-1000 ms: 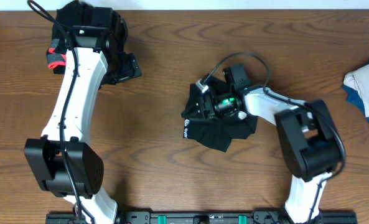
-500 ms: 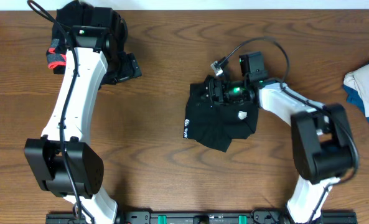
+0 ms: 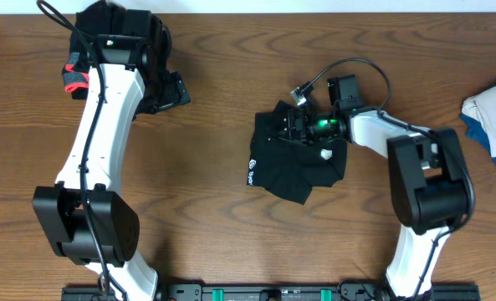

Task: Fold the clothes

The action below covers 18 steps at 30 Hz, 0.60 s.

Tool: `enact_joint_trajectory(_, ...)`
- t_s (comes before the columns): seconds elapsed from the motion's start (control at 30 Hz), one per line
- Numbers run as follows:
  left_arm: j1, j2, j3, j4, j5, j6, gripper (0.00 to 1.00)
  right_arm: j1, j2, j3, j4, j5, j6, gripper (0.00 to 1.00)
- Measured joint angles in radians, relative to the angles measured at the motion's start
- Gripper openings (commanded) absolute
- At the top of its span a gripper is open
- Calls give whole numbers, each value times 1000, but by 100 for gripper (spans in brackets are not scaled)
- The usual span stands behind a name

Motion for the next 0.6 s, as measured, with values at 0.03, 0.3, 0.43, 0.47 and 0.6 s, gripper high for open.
enact_joint_trajectory(0.03,0,0,0,-1,0,0,98,-2,-24,-3,-13,3,0,88)
enact_joint_trajectory(0.3,0,0,0,-2,0,0,98,35,-253,-2,-95,-57,5,94)
enact_joint_trajectory(0.43,0,0,0,-3,0,0,98,121,-242,-3,-163,-76,-1,95)
enact_joint_trajectory(0.47,0,0,0,-3,0,0,98,137,-233,-5,-167,-77,-1,95)
enact_joint_trajectory(0.6,0,0,0,-3,0,0,98,201,-184,-27,-172,-77,-2,95)
